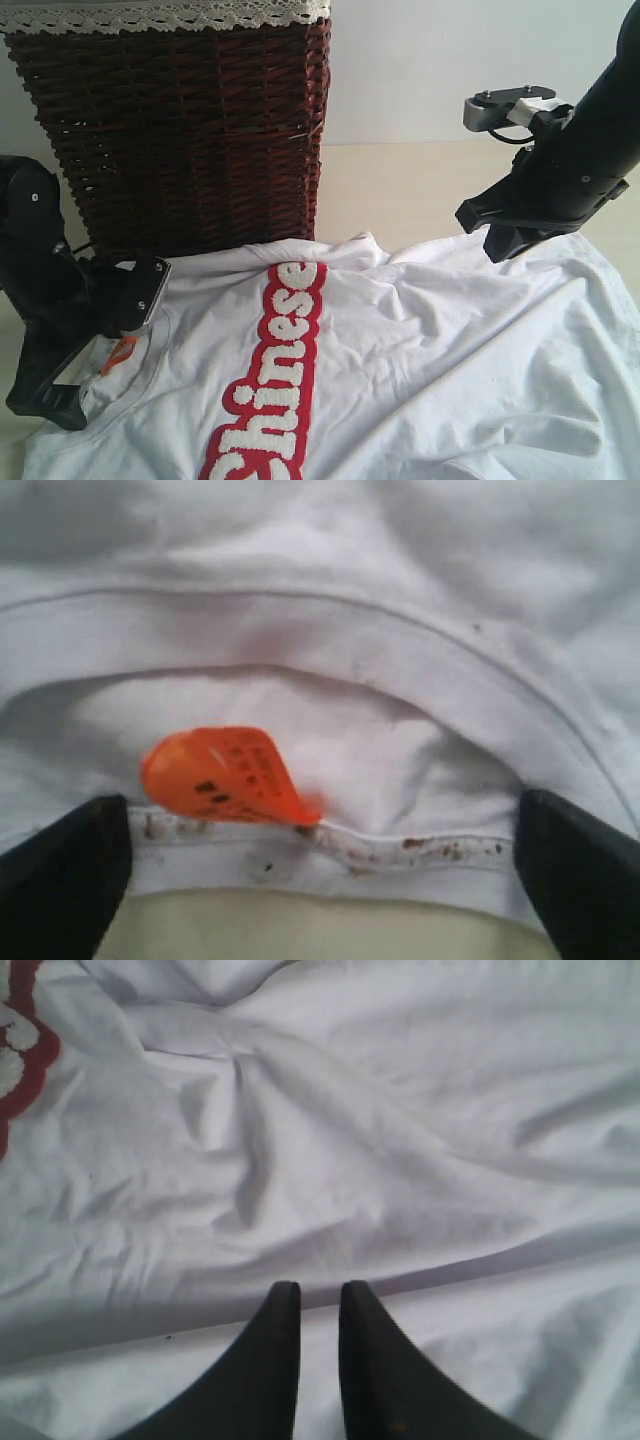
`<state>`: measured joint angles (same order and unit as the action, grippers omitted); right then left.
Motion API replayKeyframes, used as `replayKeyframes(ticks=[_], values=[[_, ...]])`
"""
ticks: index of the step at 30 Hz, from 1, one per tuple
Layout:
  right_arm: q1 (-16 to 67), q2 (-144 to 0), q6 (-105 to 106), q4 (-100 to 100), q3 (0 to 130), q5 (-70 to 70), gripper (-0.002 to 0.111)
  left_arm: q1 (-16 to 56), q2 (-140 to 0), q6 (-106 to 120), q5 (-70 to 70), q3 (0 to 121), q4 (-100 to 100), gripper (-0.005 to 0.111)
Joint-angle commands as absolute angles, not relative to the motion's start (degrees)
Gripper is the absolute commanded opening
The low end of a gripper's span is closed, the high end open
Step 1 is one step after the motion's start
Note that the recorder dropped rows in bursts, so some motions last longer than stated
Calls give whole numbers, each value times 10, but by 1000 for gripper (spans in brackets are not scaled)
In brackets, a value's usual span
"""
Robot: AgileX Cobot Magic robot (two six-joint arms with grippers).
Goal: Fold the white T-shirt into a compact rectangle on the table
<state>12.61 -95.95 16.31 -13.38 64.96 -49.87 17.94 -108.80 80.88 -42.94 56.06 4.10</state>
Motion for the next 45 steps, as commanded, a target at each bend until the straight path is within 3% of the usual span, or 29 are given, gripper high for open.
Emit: replayKeyframes(ticks=[1,28,39,45], values=[[126,-957,169,-130,647,-492,17,177,-1093,807,-439,565,39,105],[126,-959,194,-130,643,-497,17,177,-1093,806,-438,565,8,105],[126,-959,207,-147,643,-495,60,177,-1093,806,-438,565,8,105],[126,-959,209,-143,643,-491,64,177,-1093,806,-438,565,8,105]])
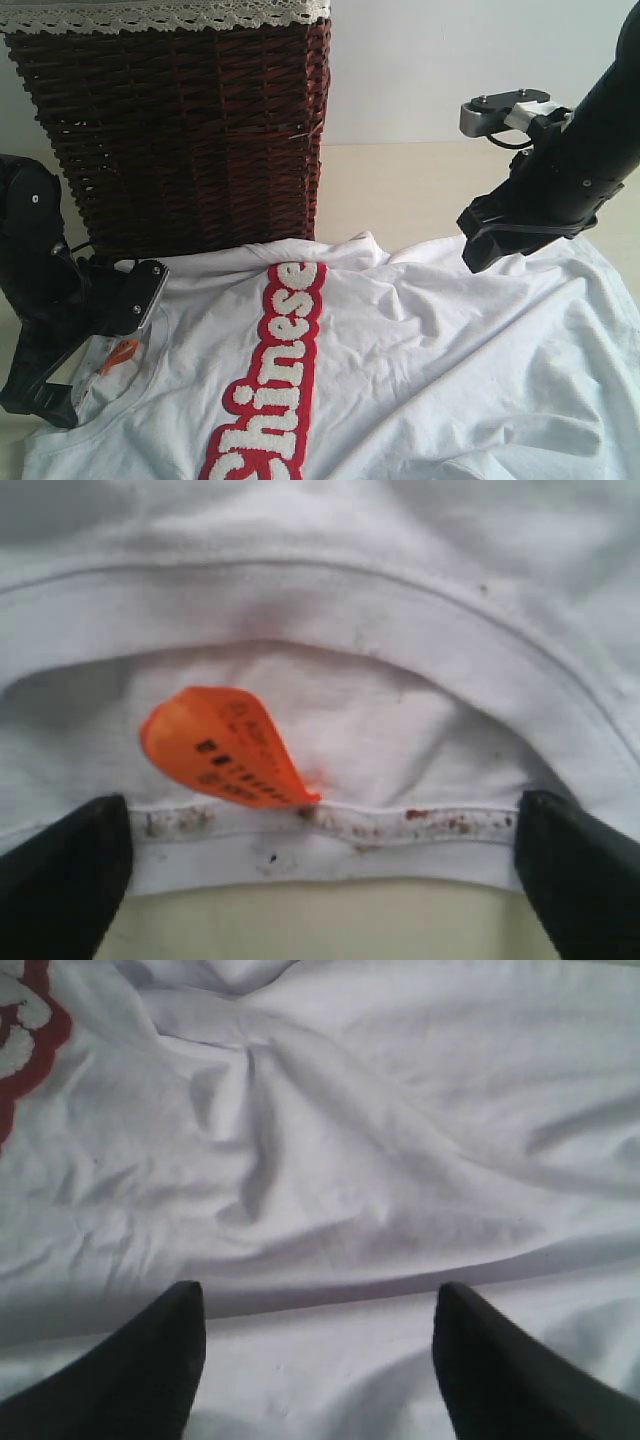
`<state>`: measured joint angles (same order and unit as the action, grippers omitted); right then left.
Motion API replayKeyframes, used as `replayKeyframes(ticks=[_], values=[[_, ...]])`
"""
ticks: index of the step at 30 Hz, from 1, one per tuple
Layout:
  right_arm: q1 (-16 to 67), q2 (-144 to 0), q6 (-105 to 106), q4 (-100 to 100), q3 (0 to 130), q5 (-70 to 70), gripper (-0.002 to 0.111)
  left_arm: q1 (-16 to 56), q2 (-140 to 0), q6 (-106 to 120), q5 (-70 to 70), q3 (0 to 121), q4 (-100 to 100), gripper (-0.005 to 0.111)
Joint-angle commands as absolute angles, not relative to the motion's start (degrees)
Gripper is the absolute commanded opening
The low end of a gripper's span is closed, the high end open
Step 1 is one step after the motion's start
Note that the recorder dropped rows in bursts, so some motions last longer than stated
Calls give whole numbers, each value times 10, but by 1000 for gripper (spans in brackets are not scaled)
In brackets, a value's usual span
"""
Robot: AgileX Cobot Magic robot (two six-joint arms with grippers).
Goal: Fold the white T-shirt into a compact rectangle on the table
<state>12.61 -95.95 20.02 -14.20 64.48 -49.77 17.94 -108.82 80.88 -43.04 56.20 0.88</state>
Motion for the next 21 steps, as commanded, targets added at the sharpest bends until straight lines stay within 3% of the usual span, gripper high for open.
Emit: replayKeyframes(ticks=[1,5,12,14,15,21], values=[[126,-959,212,-140,643,-493,64,177,-1093,806,-438,565,8,105],[126,-959,244,-135,643,-490,72,177,-1093,806,-438,565,8,105],[126,-961,287,-151,643,-523,74,177,-1093,807,-438,565,8,105],[126,-969,406,-160,643,-544,87,177,-1093,807,-438,565,8,105],[126,-974,419,-159,643,-544,103,177,-1093,807,-438,565,8,105],[126,-995,425,-26,643,-552,105,177,-1093,807,-438,565,8,105]])
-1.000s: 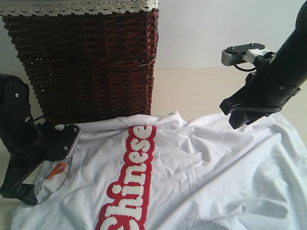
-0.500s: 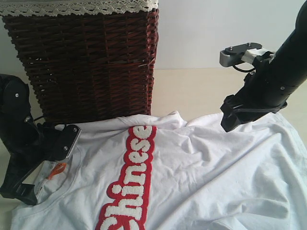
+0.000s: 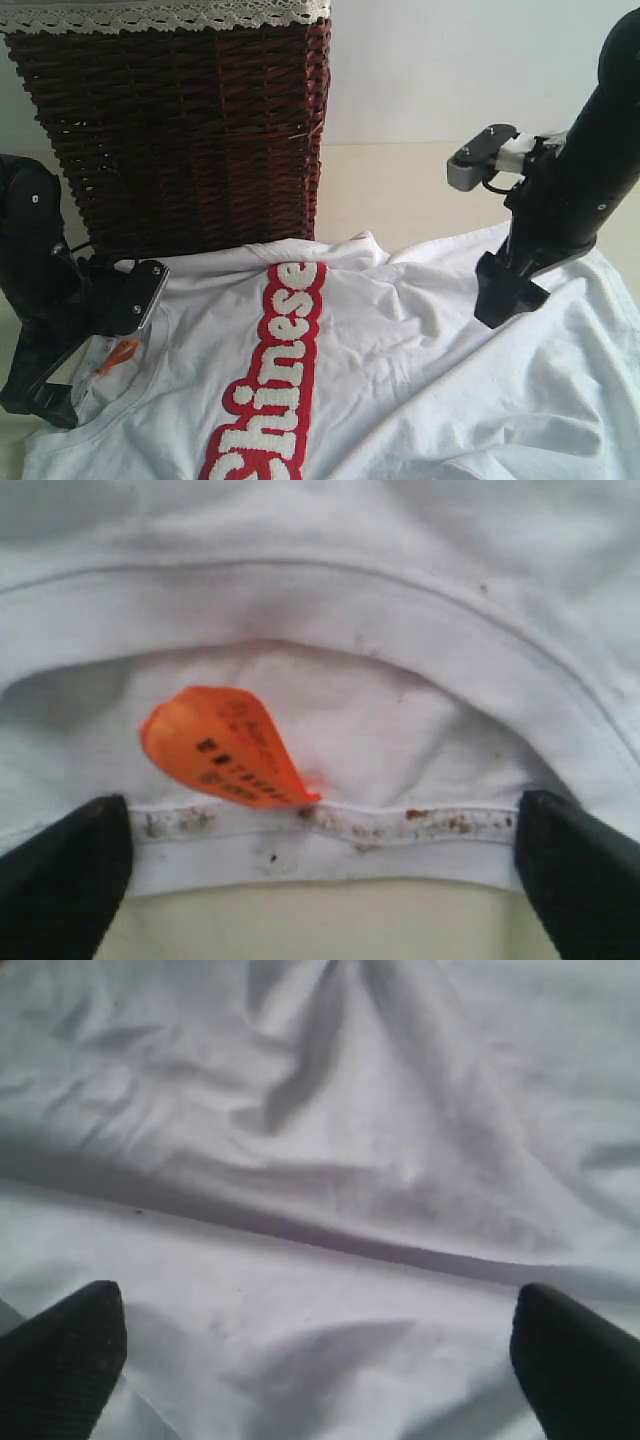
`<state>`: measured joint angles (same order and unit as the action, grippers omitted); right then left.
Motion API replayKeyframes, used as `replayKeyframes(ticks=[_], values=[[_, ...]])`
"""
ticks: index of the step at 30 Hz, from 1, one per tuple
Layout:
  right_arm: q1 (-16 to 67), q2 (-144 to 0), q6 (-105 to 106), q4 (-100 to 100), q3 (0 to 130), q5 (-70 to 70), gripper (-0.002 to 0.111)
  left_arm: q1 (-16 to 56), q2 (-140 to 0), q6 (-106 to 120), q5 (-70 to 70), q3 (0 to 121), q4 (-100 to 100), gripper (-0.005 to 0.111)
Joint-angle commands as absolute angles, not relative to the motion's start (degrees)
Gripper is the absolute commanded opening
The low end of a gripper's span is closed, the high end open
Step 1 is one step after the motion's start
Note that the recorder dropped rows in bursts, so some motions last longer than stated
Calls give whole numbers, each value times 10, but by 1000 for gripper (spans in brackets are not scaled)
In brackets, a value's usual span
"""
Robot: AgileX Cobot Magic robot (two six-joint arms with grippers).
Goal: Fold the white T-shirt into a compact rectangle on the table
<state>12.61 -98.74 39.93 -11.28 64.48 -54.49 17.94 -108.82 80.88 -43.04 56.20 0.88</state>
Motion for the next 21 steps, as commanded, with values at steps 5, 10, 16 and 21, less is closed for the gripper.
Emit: replayKeyframes(ticks=[5,10,16,21], values=[[125,-1000,543,83,643,-574,105,177,-1093,807,-435,565,8,105],[57,-1000,673,63,632,-611,105,177,-1093,807,-435,565,8,105],[-27,-1008,719,50,565,-491,105,177,-1093,807,-434,565,8,105],[-27,-1028,781,63,565,-487,105,177,-1093,807,-433,565,8,105]])
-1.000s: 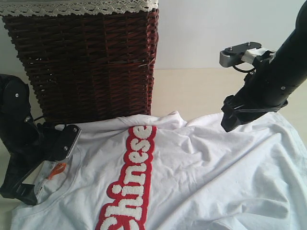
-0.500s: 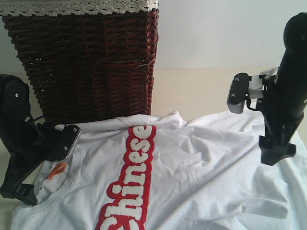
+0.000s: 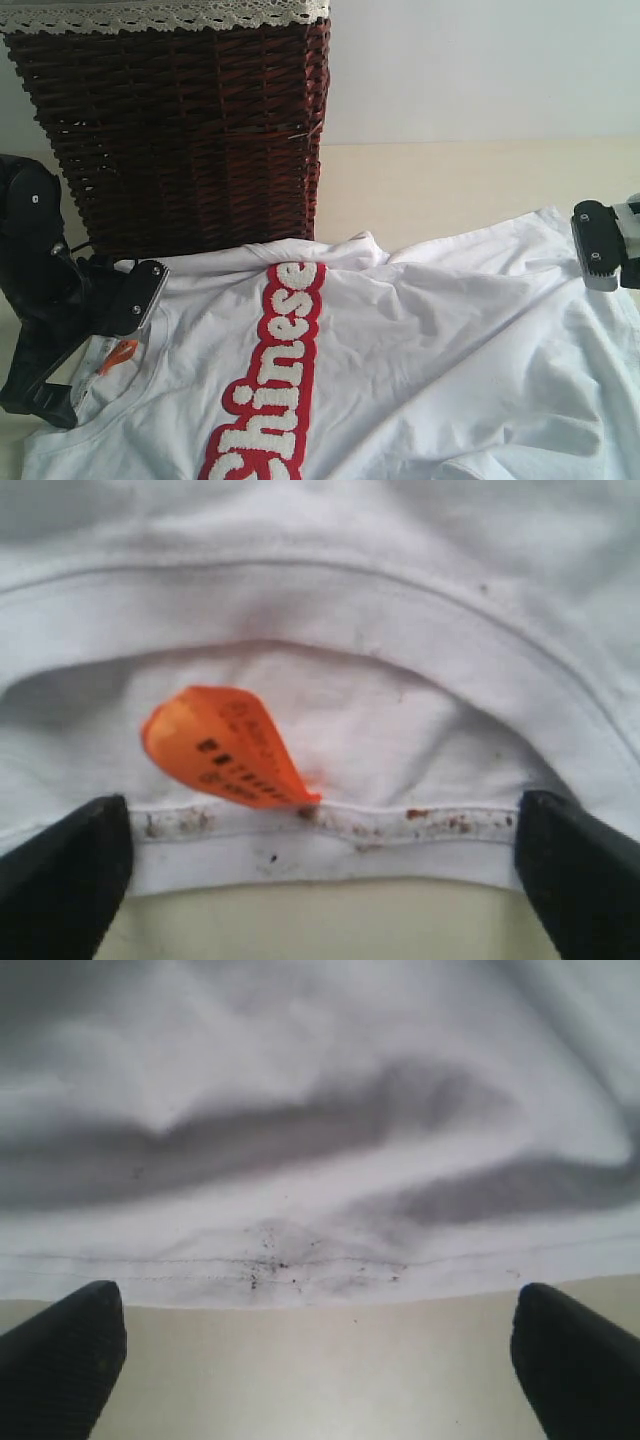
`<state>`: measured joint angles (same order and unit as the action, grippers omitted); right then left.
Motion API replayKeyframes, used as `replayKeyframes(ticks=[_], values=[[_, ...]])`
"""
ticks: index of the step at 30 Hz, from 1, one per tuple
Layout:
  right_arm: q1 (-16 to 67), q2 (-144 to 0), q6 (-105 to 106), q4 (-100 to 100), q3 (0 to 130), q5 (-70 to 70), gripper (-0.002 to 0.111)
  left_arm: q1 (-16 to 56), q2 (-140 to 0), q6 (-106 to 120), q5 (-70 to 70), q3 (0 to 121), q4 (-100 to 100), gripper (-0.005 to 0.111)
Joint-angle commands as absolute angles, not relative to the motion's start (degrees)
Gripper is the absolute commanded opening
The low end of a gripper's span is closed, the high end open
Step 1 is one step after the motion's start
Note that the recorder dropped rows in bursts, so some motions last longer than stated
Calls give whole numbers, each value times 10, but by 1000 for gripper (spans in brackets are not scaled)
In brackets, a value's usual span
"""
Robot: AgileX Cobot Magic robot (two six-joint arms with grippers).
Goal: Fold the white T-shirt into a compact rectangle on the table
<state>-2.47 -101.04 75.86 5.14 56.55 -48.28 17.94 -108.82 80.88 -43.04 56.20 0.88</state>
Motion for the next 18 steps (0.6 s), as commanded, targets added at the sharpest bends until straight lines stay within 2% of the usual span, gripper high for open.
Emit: replayKeyframes(ticks=[1,8,18], values=[[-27,-1035,777,80,565,-487,105,177,-1093,807,-433,565,8,105],[-36,-1055,767,98,565,-394,105,177,-1093,807,-431,565,8,105],[-78,-1102,828,30,565,-405,105,177,-1093,807,-431,565,8,105]])
